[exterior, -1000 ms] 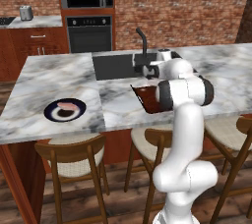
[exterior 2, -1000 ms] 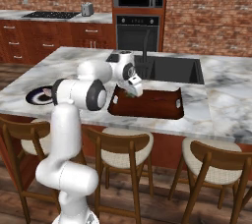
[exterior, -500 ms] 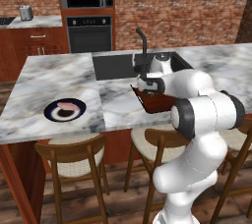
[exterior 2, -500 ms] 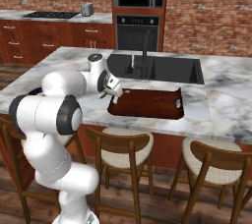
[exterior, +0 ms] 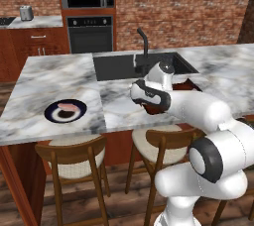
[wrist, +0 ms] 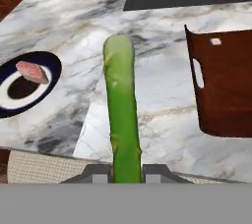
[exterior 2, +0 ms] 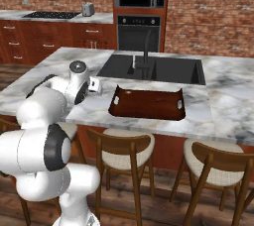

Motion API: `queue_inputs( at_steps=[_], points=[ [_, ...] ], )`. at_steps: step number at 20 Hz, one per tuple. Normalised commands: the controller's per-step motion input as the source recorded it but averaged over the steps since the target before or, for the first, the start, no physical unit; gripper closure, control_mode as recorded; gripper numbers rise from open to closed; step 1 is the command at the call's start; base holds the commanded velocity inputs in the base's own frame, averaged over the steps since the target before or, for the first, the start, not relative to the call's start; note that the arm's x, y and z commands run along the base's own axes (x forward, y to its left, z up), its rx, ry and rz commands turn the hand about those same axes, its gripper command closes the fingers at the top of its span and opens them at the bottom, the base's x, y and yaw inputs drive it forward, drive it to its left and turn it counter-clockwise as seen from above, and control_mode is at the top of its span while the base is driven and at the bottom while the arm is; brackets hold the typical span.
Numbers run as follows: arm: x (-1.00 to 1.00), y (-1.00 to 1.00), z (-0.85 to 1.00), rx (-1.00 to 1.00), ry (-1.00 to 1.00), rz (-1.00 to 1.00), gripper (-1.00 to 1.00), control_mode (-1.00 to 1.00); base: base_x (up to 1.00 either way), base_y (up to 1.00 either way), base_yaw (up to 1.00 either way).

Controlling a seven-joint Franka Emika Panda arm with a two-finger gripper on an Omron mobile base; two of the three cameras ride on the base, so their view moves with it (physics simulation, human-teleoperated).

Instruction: Create a steak meal by picking up the steak and asparagus from the tray and placing them on the plate. Leave the chili pepper on the tray.

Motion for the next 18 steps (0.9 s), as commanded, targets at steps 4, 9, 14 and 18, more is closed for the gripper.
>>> queue_inputs(
  at_steps=[4, 9, 14, 18],
  points=[
    [-0.19, 0.96, 0.28, -0.07, 0.02, 0.5, 1.0, -1.0, 0.0, 0.0, 0.0],
    [-0.01, 0.94, 0.15, -0.1, 0.1, 0.41, 1.0, -1.0, 0.0, 0.0, 0.0],
    [0.14, 0.88, 0.0, -0.18, 0.1, 0.21, 1.0, -1.0, 0.0, 0.0, 0.0],
    [0.29, 0.82, 0.0, -0.18, 0.06, 0.05, 1.0, -1.0, 0.0, 0.0, 0.0]
  ],
)
